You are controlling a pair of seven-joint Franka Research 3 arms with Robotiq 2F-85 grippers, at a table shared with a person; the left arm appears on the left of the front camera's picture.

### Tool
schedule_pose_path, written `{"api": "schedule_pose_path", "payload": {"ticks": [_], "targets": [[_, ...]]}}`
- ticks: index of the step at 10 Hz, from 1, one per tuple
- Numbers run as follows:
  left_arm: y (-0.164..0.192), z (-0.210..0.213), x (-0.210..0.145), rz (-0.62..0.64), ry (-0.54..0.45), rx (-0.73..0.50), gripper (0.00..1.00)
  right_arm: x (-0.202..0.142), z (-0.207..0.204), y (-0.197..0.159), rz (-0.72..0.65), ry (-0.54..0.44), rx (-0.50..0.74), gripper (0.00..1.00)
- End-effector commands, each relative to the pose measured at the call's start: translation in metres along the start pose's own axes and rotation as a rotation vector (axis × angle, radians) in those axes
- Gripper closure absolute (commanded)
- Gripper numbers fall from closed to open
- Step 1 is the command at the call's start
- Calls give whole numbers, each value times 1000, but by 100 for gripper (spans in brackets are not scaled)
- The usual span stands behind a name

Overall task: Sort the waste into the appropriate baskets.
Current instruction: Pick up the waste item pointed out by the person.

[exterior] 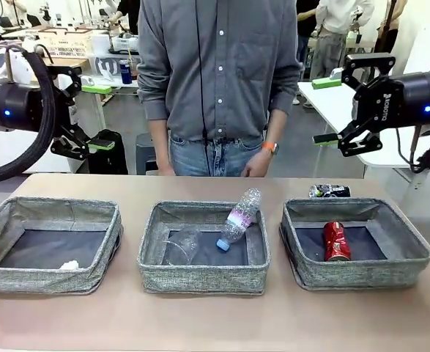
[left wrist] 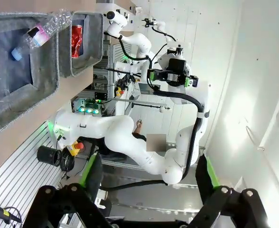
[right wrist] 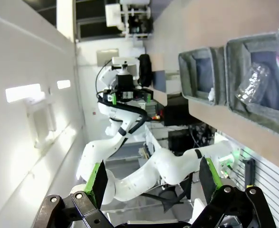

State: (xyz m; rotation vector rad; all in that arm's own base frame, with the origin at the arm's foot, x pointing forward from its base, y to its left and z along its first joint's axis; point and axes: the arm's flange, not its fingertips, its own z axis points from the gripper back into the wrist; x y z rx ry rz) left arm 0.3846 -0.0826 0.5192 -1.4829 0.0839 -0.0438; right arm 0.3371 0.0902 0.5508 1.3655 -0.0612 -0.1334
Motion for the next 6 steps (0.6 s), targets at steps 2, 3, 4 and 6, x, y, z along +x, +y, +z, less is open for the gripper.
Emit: {"api": "schedule_pose_path", "payload": {"ticks": [2, 3, 4, 6], "targets": [[-2, -1, -2, 3, 1, -19, 0, 0, 1, 1, 2, 10, -2, 0], [-2, -1, -2, 3, 1, -19, 0, 0, 1, 1, 2, 10, -2, 0], [-2, -1, -2, 3, 1, -19, 0, 0, 1, 1, 2, 10, -2, 0], [-2, -1, -2, 3, 1, -19, 0, 0, 1, 1, 2, 10, -2, 0]]}}
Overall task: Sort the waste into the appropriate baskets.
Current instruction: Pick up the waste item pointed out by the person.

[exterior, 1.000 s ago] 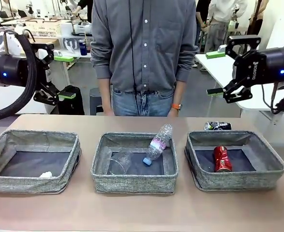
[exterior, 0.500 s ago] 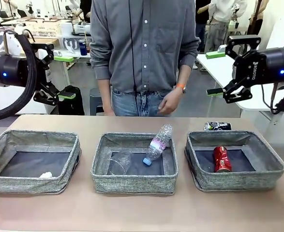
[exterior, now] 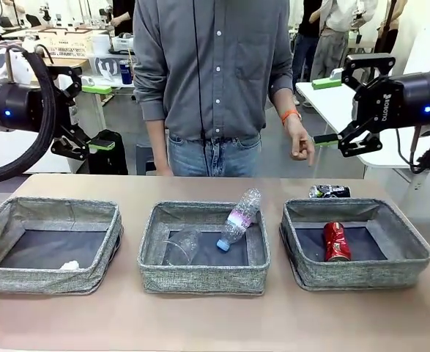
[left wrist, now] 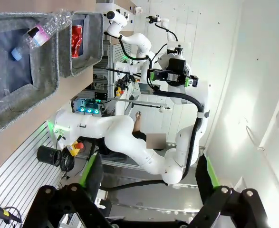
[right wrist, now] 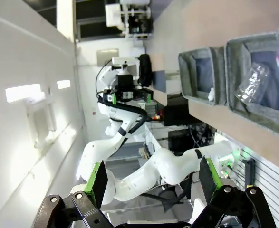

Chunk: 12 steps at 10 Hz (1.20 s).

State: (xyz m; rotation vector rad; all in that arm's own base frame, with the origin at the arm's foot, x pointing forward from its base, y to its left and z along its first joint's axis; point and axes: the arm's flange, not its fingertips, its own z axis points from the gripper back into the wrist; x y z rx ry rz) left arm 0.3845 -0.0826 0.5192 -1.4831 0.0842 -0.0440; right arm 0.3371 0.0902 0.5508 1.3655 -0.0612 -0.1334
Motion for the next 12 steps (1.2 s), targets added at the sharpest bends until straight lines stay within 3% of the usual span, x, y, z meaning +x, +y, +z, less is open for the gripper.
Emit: {"api": "schedule_pose_path", "payload": {"ticks": [1, 9, 10, 11, 12], "targets": [[-2, -1, -2, 3, 1, -19, 0, 0, 1, 1, 2, 10, -2, 0], [-2, -1, -2, 3, 1, -19, 0, 0, 0, 0, 0, 0, 0, 0], [-2, -1, -2, 3, 1, -19, 0, -5, -15, 4, 485, 93, -491, 0], [-2, -1, -2, 3, 1, -19, 0, -5, -19, 12, 720, 89, -660, 0], [-2, -1, -2, 3, 1, -19, 0, -2, -16, 23, 953, 15, -816, 0]]}}
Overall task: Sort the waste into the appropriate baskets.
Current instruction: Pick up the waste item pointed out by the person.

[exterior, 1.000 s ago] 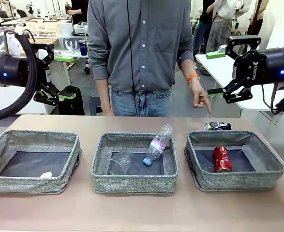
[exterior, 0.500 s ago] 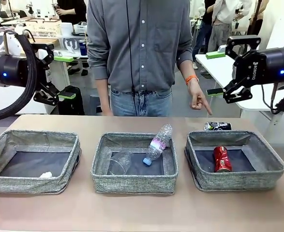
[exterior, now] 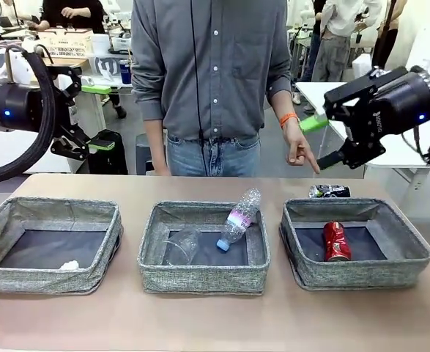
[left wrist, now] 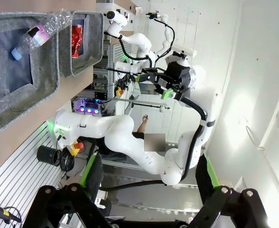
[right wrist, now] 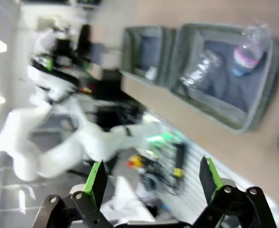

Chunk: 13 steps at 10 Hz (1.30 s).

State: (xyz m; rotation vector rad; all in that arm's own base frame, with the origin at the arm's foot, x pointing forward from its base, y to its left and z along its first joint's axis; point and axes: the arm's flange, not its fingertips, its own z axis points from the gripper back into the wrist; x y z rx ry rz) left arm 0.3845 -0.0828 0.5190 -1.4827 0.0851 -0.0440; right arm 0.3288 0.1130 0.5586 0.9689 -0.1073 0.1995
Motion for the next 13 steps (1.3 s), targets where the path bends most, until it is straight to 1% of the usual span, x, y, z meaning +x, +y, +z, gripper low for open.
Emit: {"api": "schedule_pose_path", "payload": {"ticks": [1, 2, 3, 4, 5, 6, 7, 8, 9, 10, 12, 13], "targets": [[-3, -1, -2, 3, 0, -19, 0, 15, 19, 14, 752, -204, -538, 0], [-3, -1, -2, 3, 0, -19, 0, 14, 30, 21, 876, -202, -453, 0], [-3, -1, -2, 3, 0, -19, 0, 12, 36, 22, 867, -237, -479, 0], [-3, -1, -2, 3, 0, -19, 0, 7, 43, 27, 754, -277, -590, 0], [-3, -1, -2, 3, 0, -19, 0, 10, 33, 33, 415, 48, -320, 0], [-3, -1, -2, 3, 0, -19, 0, 10, 33, 33, 415, 48, -320, 0], [-3, -1, -2, 3, 0, -19, 0, 11, 46, 40, 535, -1, -404, 0], [-3, -1, -2, 3, 0, -19, 0, 15, 44, 29, 687, 124, -436, 0], [-3, -1, -2, 3, 0, -19, 0, 31, 39, 11, 761, 200, -467, 0], [-3, -1, -2, 3, 0, -19, 0, 47, 34, -11, 842, 256, -482, 0], [-3, -1, -2, 3, 0, -19, 0, 68, 29, -56, 967, 450, -499, 0], [-3, -1, -2, 3, 0, -19, 0, 71, 29, -70, 989, 497, -510, 0]]}}
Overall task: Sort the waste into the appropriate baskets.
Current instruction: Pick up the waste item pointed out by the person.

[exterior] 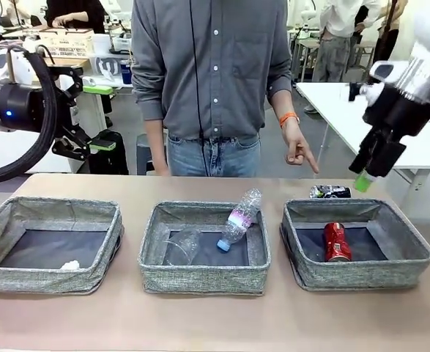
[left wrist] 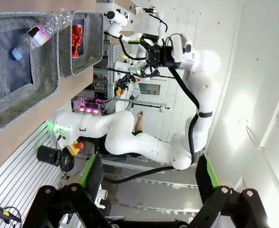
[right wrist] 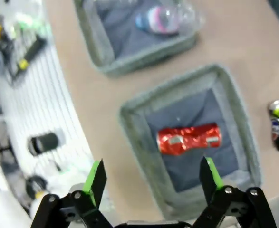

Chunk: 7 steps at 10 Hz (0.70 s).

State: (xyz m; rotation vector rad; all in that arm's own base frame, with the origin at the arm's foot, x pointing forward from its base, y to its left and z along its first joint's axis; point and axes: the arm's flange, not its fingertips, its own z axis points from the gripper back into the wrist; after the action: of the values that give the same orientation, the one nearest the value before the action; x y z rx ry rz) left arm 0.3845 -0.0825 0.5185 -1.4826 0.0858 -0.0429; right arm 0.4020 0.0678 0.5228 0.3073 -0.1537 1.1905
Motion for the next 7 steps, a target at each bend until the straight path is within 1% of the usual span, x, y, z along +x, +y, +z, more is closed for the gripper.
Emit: {"api": "schedule_pose_path", "payload": {"ticks": [1, 2, 3, 4, 5, 6, 7], "targets": [[-3, -1, -2, 1, 1, -19, 0, -7, 7, -18, 63, 70, -82, 0], [-3, -1, -2, 1, 1, -19, 0, -10, 6, -22, 4, 91, -170, 0], [-3, -1, -2, 1, 1, -19, 0, -7, 11, -15, -172, 93, -319, 0], [-3, -1, -2, 1, 1, -19, 0, -9, -3, -22, 37, 72, -60, 0], [-3, -1, -2, 1, 1, -19, 0, -9, -3, -22, 37, 72, -60, 0], [-3, -1, -2, 1, 1, -19, 0, -10, 10, -25, -23, 70, -162, 0], [-3, -1, -2, 1, 1, -19, 0, -16, 3, -51, 42, 118, -330, 0]]}}
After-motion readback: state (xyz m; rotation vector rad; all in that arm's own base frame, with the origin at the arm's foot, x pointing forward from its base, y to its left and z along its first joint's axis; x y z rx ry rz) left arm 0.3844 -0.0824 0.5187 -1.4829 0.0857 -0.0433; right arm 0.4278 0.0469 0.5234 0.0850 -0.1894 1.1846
